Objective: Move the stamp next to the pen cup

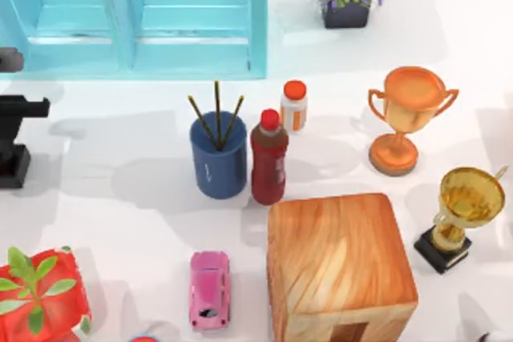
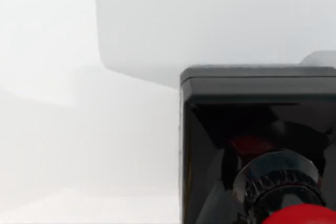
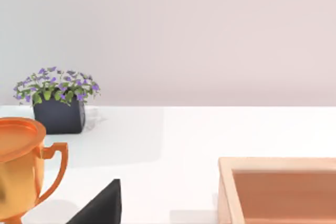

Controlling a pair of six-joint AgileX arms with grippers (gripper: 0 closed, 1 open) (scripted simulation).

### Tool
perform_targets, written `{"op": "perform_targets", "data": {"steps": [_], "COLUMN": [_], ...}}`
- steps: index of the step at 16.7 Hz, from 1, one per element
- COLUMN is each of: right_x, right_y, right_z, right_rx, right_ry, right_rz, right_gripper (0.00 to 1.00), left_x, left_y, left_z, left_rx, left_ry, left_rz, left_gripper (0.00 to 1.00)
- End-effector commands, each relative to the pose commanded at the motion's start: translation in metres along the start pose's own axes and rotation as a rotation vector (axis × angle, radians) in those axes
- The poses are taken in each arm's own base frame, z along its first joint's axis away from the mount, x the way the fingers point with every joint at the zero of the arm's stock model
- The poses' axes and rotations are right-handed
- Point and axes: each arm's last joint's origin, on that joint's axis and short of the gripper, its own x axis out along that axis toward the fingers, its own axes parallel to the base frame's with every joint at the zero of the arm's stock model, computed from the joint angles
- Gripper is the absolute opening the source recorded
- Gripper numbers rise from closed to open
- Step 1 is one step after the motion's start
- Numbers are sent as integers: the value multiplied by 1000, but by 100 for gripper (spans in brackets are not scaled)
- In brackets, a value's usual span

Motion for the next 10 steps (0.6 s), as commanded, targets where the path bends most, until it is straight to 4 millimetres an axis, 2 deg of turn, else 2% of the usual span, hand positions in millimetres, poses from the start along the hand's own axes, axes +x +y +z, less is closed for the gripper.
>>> {"op": "perform_targets", "data": {"steps": [5, 10], "right_x": [0, 0], "right_y": [0, 0], "right_z": [0, 0], "right_rx": [0, 0], "right_ry": [0, 0], "right_rz": [0, 0], "right_gripper": [100, 100], "left_x": [-8, -54], "left_y": [-9, -57], "left_z": [4, 17], "left_rx": [3, 8], "left_ry": [1, 7], "left_rz": [0, 0], "left_gripper": [0, 0]}}
